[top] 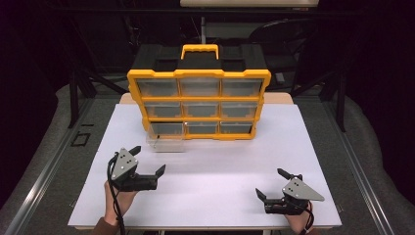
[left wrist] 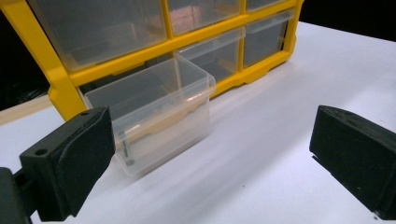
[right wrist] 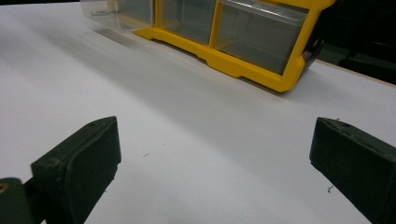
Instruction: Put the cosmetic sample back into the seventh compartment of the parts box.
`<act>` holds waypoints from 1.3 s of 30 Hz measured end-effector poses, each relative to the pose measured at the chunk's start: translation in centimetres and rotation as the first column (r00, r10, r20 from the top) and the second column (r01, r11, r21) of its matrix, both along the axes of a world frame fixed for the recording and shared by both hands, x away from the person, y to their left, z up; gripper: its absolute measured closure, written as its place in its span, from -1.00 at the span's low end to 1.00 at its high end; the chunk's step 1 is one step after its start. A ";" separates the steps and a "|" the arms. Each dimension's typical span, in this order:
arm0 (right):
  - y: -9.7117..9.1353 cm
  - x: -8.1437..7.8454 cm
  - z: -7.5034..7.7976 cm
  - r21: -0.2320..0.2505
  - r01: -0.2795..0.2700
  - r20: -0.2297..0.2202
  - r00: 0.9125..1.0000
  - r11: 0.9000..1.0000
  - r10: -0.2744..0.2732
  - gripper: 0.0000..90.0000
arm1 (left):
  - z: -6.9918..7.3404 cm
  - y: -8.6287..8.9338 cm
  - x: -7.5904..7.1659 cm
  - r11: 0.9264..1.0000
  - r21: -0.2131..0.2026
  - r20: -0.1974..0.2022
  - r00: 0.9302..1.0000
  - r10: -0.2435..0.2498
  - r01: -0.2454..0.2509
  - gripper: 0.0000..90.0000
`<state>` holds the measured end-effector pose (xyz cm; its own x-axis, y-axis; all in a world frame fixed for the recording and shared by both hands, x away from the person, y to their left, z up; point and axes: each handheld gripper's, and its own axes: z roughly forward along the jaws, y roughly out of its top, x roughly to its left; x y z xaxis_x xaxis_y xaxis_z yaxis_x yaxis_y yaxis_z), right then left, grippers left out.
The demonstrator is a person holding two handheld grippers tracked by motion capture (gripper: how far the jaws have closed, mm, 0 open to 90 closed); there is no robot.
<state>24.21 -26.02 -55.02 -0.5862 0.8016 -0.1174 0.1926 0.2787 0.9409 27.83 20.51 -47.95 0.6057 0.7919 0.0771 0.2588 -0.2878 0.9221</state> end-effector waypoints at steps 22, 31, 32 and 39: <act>0.1 0.0 -0.1 -0.004 0.001 -0.006 1.000 1.000 -0.001 -0.97 | -4.2 2.3 -3.0 0.999 -0.015 -0.036 0.999 -0.029 0.028 -1.00; 0.1 0.0 -0.1 -0.007 0.002 -0.005 1.000 1.000 -0.002 -0.97 | -6.3 3.1 -3.5 0.999 -0.025 -0.040 0.998 -0.043 0.042 -1.00; 0.1 0.0 -0.1 -0.007 0.003 -0.007 1.000 1.000 -0.003 -0.97 | -6.5 3.1 -3.4 0.999 -0.014 -0.039 0.999 -0.038 0.037 -1.00; -0.1 -0.1 -0.1 -0.008 0.002 -0.010 1.000 1.000 -0.002 -0.97 | -7.0 3.0 -2.8 0.999 -0.015 -0.065 0.997 -0.040 0.039 -1.00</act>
